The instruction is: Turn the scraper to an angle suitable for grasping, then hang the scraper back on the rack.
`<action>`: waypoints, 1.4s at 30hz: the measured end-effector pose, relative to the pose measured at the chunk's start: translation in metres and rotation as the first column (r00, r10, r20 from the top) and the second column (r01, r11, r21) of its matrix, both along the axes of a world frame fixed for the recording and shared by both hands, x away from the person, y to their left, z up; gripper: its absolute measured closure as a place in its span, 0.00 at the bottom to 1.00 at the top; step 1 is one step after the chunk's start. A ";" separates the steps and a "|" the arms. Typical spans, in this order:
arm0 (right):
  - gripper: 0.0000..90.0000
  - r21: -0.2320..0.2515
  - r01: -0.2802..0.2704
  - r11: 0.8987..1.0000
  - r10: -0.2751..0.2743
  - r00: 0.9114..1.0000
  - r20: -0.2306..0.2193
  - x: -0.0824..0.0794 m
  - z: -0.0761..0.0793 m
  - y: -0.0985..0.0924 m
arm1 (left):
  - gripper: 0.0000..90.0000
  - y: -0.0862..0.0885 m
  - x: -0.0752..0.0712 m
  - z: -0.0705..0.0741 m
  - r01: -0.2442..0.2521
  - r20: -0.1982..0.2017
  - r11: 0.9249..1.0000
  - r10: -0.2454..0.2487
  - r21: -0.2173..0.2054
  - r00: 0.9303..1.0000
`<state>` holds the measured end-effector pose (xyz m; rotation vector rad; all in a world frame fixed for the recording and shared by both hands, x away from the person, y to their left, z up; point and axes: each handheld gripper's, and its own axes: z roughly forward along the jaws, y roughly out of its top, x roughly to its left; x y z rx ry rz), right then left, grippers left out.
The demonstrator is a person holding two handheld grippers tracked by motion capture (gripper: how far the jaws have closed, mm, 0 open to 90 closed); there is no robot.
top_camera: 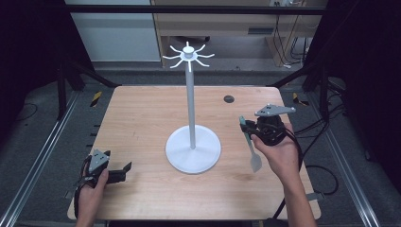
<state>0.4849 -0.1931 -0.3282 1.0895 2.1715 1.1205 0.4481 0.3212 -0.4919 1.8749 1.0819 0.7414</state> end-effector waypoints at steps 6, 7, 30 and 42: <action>0.83 0.042 0.006 0.999 -0.009 0.997 0.073 -0.002 0.006 0.002 | 0.03 -0.001 -0.001 0.001 0.004 0.007 1.000 -0.004 0.007 1.000; 0.83 0.045 0.003 0.999 -0.006 0.997 0.079 -0.002 0.008 0.002 | 0.03 -0.001 -0.001 0.001 0.004 0.007 1.000 -0.004 0.004 1.000; 0.83 0.128 -0.054 0.990 0.034 0.988 0.154 -0.005 0.043 0.024 | 0.03 -0.003 0.000 0.001 0.010 0.006 1.000 -0.011 0.010 1.000; 0.83 0.163 -0.047 0.986 0.015 0.981 0.192 -0.011 0.059 0.025 | 0.03 -0.004 0.001 0.001 0.012 0.003 1.000 -0.012 0.011 1.000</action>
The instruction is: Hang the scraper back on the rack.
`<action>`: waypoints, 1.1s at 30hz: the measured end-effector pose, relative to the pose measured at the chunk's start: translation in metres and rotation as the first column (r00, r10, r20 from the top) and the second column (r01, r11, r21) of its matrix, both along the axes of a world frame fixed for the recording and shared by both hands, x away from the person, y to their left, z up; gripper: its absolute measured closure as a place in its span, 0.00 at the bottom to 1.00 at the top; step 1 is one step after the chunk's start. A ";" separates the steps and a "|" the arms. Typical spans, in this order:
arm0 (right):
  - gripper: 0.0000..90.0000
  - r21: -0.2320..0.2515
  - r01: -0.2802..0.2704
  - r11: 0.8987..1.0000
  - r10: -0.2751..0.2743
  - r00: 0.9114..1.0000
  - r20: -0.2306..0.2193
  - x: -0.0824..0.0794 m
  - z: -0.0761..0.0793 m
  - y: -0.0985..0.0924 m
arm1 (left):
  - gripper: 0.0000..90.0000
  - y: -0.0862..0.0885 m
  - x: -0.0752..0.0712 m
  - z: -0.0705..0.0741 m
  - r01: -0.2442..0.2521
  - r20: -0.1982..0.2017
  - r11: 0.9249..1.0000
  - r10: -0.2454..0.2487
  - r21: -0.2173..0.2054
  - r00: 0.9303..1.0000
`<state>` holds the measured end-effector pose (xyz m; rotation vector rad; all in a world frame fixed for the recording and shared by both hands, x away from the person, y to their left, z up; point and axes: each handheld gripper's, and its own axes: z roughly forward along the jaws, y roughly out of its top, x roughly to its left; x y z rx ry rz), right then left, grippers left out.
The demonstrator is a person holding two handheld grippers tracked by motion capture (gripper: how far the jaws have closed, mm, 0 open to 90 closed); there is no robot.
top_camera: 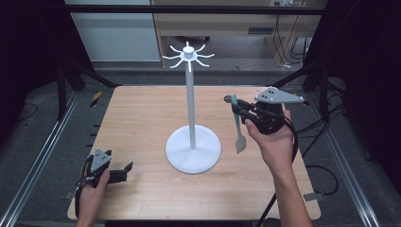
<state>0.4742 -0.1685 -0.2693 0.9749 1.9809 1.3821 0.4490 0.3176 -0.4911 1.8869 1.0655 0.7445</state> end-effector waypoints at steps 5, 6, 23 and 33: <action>0.83 0.003 0.011 1.000 -0.011 1.000 0.008 0.001 0.009 0.002 | 0.03 -0.001 0.000 0.000 0.004 -0.001 1.000 -0.004 0.004 1.000; 0.83 0.006 0.009 1.000 -0.009 1.000 0.009 0.001 0.011 0.002 | 0.03 -0.001 0.000 0.000 0.004 0.000 1.000 -0.004 0.004 1.000; 0.83 0.029 -0.027 0.999 0.026 0.999 0.039 0.002 0.033 0.017 | 0.03 0.000 0.000 0.000 -0.001 -0.001 1.000 0.001 -0.004 1.000; 0.83 0.035 -0.038 0.999 0.036 0.998 0.055 0.001 0.040 0.023 | 0.03 0.000 -0.001 0.000 0.006 -0.002 1.000 -0.006 -0.004 1.000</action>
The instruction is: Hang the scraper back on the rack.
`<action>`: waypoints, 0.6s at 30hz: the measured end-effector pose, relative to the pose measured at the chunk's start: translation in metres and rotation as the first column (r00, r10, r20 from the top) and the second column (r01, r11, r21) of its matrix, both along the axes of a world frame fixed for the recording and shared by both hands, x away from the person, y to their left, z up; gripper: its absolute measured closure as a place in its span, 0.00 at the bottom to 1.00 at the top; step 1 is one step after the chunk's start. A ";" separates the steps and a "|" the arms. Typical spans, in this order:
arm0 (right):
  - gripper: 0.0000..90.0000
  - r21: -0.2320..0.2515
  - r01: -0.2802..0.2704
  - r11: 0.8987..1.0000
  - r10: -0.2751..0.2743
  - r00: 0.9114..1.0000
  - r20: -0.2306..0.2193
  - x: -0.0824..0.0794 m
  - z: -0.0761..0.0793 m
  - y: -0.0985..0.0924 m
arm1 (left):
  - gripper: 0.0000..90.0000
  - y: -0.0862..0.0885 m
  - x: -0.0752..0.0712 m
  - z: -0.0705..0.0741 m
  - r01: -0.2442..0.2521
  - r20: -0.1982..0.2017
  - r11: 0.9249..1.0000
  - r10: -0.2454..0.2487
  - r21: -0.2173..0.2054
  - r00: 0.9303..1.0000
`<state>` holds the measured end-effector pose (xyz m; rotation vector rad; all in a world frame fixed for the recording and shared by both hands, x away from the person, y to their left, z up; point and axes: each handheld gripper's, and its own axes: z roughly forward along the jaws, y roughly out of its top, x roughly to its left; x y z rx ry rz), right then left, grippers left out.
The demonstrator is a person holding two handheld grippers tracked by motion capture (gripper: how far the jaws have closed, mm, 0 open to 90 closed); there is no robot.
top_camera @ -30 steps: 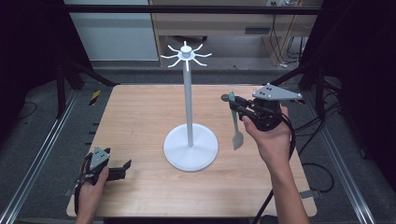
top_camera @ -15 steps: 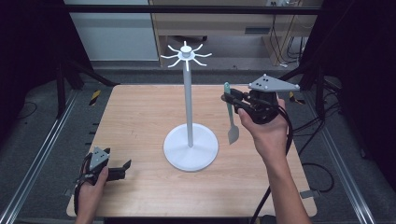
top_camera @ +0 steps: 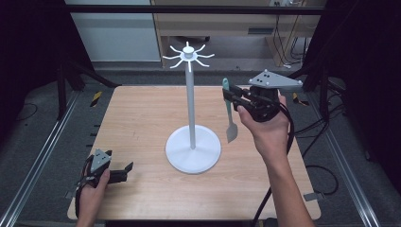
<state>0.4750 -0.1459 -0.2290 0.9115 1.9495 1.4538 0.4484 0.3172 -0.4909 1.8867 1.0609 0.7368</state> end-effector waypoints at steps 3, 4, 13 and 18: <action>0.83 0.007 -0.005 1.000 0.005 1.000 0.006 -0.001 0.000 0.001 | 0.03 -0.001 0.000 0.000 0.001 -0.002 1.000 -0.001 0.000 1.000; 0.83 0.006 -0.007 1.000 0.007 1.000 0.008 -0.002 0.001 0.002 | 0.03 0.000 0.000 0.000 -0.001 -0.001 1.000 0.001 0.001 1.000; 0.83 0.015 -0.017 1.000 0.016 0.999 0.029 -0.005 0.007 0.006 | 0.03 0.001 0.000 0.000 -0.006 0.002 1.000 0.006 0.002 1.000; 0.83 0.018 -0.017 1.000 0.016 0.999 0.041 -0.006 0.013 0.008 | 0.03 0.001 0.000 0.000 -0.005 0.001 1.000 0.005 0.000 1.000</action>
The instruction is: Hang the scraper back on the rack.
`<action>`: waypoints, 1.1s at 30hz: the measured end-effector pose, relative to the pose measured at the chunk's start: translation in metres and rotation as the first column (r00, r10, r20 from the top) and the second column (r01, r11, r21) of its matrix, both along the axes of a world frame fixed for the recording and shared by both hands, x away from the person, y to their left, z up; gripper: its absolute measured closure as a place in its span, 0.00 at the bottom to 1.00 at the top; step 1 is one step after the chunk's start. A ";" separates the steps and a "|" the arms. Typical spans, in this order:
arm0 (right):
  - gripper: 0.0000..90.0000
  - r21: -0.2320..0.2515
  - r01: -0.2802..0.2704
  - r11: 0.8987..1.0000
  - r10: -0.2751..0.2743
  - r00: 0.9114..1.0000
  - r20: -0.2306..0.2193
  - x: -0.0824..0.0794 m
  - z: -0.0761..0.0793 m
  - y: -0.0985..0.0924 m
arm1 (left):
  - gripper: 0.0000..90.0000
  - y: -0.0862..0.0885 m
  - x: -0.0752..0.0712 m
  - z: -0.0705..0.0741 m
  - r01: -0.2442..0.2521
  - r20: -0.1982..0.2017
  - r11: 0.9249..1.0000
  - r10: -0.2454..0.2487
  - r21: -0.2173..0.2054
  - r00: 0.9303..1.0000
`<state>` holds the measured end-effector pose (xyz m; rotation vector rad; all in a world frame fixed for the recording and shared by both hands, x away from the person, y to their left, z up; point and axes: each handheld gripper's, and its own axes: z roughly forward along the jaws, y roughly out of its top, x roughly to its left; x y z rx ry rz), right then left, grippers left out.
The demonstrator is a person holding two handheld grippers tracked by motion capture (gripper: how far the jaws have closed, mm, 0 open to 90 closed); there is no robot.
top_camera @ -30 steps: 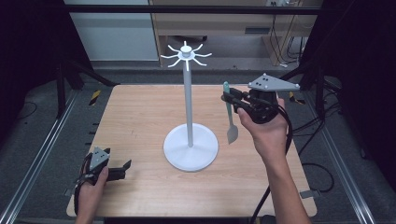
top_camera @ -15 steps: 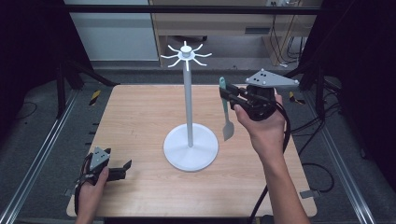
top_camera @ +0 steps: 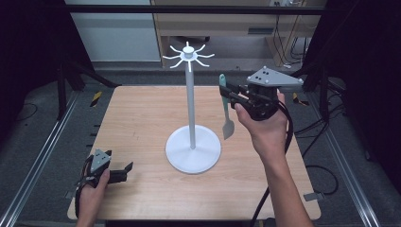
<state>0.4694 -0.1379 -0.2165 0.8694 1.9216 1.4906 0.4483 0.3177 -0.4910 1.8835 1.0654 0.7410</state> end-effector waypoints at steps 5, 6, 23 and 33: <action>0.83 -0.003 -0.004 1.000 0.004 1.000 0.007 -0.001 0.003 0.003 | 0.03 0.000 0.000 0.000 0.001 0.000 1.000 -0.001 0.000 1.000; 0.83 -0.004 -0.004 1.000 0.005 1.000 0.010 -0.001 0.004 0.003 | 0.03 0.000 0.000 0.000 0.001 0.000 1.000 -0.001 0.000 1.000; 0.83 0.011 -0.014 1.000 0.014 0.999 0.035 -0.002 0.015 0.010 | 0.03 0.000 0.000 0.000 0.002 0.000 1.000 -0.002 0.000 1.000; 0.83 0.020 -0.031 0.999 0.030 0.998 0.054 -0.006 0.022 0.012 | 0.03 0.000 0.000 0.000 0.004 0.000 1.000 -0.004 0.002 1.000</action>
